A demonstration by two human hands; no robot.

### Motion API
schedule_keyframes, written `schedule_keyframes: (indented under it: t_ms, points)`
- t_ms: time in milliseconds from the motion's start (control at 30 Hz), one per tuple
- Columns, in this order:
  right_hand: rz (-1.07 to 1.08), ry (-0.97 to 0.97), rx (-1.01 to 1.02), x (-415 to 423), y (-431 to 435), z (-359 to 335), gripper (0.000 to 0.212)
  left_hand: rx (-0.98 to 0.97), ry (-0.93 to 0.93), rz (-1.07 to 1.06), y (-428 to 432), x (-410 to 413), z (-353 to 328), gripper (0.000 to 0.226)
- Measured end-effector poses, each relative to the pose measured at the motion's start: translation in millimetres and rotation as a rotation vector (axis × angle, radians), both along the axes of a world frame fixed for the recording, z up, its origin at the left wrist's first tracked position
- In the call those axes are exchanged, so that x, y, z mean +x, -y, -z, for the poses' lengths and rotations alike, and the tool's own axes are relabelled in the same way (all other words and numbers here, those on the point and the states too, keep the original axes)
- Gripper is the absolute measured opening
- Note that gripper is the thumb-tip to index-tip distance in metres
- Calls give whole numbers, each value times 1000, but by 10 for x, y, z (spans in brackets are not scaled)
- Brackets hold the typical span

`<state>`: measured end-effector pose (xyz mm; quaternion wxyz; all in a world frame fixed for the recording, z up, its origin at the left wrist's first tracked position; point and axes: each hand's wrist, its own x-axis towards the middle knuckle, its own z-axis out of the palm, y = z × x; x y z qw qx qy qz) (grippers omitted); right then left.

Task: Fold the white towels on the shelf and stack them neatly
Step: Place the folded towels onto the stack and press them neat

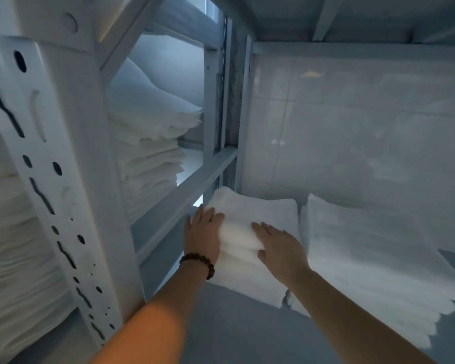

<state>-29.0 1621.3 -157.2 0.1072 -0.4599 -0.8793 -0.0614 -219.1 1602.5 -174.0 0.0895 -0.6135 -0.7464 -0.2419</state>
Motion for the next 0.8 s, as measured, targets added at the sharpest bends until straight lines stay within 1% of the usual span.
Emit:
schedule_keyframes:
  t_ms: [67,100,167,200,233,267,333,367,400,467,533,567,633,700,800]
  points:
    - [32,-29,66,15,1,42,67,107,32,-42,-76,6,-14,59]
    - [39,1,72,11,29,96,67,97,46,-49,-98,9,36,60]
    - [35,90,39,-22,105,216,67,-7,60,-79,-108,7,204,65]
    - [42,117,29,-42,126,238,67,-12,95,-110,-108,9,288,70]
    - [57,123,28,-61,132,224,67,35,176,-143,-98,9,360,73]
    - [79,122,20,-73,131,186,67,104,326,-176,-77,13,394,76]
    - [81,117,29,-81,147,113,72,238,773,-184,-36,44,397,84]
    - [47,113,75,-92,164,108,76,290,966,-159,-19,72,410,87]
    - [-17,114,146,-118,192,108,78,323,1073,-143,7,102,418,86]
    - [-205,190,275,-231,250,135,82,391,1124,-198,23,131,442,72]
    - [-339,348,383,-374,230,185,79,441,1143,-339,32,126,456,47]
    - [-371,426,414,-423,185,225,78,450,1131,-382,41,117,464,35]
    - [-355,494,401,-492,81,259,73,430,1066,-370,50,78,485,19]
    - [-329,499,384,-521,36,251,68,404,1047,-344,69,51,481,20]
    - [-280,454,362,-568,68,188,69,478,1098,-330,102,36,448,17]
